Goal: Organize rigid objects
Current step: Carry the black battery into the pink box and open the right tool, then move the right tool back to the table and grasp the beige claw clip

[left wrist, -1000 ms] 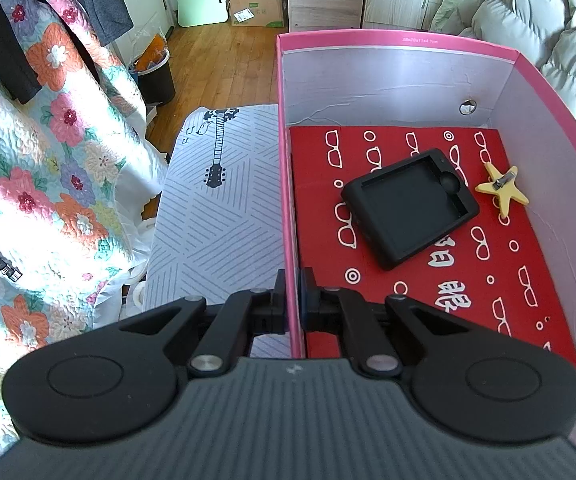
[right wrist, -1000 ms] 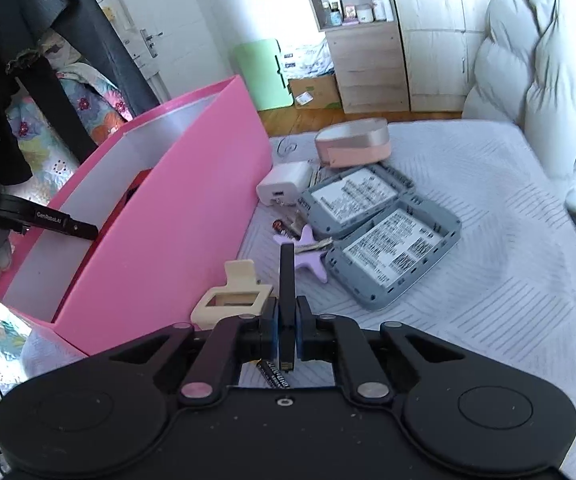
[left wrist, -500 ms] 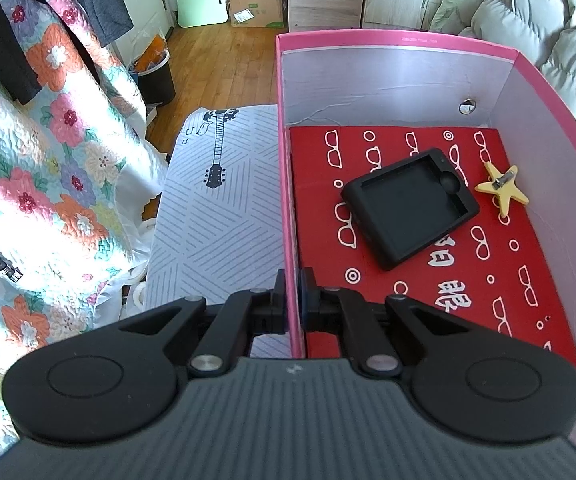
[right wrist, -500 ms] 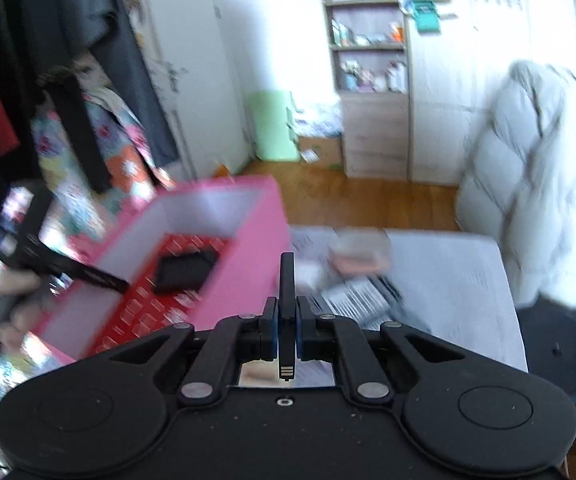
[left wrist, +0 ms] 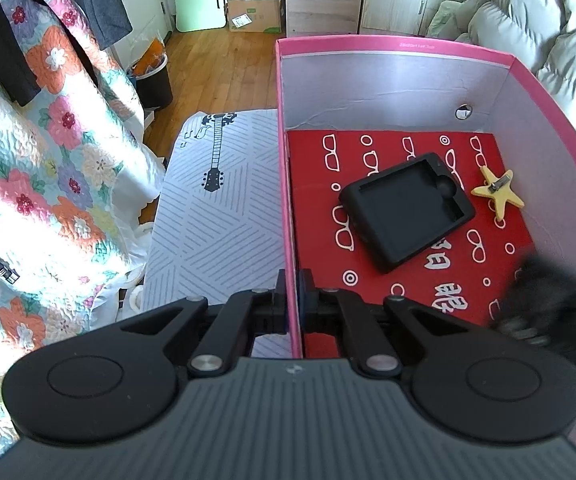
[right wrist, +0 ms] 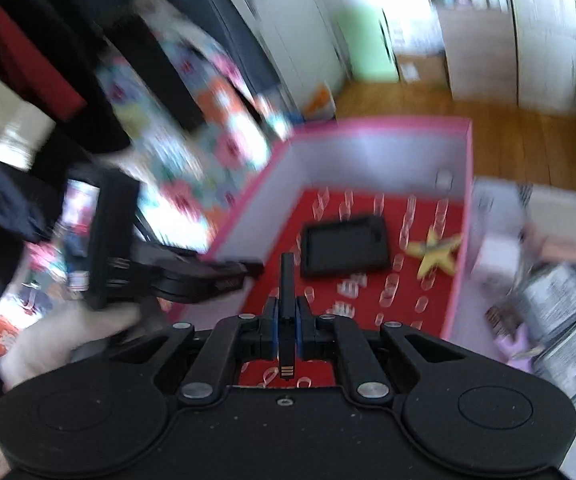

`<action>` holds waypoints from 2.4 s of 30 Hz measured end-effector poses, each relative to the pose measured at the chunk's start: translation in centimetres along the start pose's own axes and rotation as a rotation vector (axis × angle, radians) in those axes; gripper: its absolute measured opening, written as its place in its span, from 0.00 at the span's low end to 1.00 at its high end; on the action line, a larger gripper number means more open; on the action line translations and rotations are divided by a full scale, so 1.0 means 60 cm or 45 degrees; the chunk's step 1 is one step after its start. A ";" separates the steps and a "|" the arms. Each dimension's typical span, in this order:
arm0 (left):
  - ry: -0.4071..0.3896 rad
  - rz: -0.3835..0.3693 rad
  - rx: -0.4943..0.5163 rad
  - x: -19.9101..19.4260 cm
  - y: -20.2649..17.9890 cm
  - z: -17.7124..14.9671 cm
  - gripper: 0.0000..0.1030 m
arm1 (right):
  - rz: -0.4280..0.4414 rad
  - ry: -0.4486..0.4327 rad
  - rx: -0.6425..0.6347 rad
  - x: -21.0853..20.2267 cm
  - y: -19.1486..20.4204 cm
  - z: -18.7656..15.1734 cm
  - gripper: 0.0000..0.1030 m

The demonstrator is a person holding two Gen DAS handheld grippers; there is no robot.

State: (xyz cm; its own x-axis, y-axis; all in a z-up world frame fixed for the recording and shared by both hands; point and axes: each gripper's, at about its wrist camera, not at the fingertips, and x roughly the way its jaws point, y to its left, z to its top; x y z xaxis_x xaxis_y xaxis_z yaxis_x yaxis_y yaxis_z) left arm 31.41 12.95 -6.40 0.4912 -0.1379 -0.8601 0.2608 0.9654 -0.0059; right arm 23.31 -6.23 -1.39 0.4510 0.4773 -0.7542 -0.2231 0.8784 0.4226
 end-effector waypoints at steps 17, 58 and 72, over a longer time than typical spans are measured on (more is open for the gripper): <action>-0.001 -0.033 -0.023 0.002 0.003 0.001 0.03 | -0.039 0.211 0.155 0.125 -0.032 0.061 0.11; 0.004 -0.006 -0.005 0.003 -0.005 0.001 0.03 | -0.316 -0.217 -0.203 -0.168 -0.124 -0.139 0.56; -0.003 -0.001 -0.005 0.001 -0.003 0.000 0.03 | -0.346 -0.141 -0.216 -0.078 -0.140 -0.159 0.37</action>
State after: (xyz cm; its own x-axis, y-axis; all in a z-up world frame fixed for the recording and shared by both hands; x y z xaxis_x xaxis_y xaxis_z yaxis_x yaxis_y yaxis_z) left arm 31.38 12.78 -6.45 0.4929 -0.1394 -0.8589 0.2581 0.9661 -0.0087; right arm 14.83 -15.65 -6.21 0.6026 0.2277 -0.7648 -0.2181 0.9689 0.1166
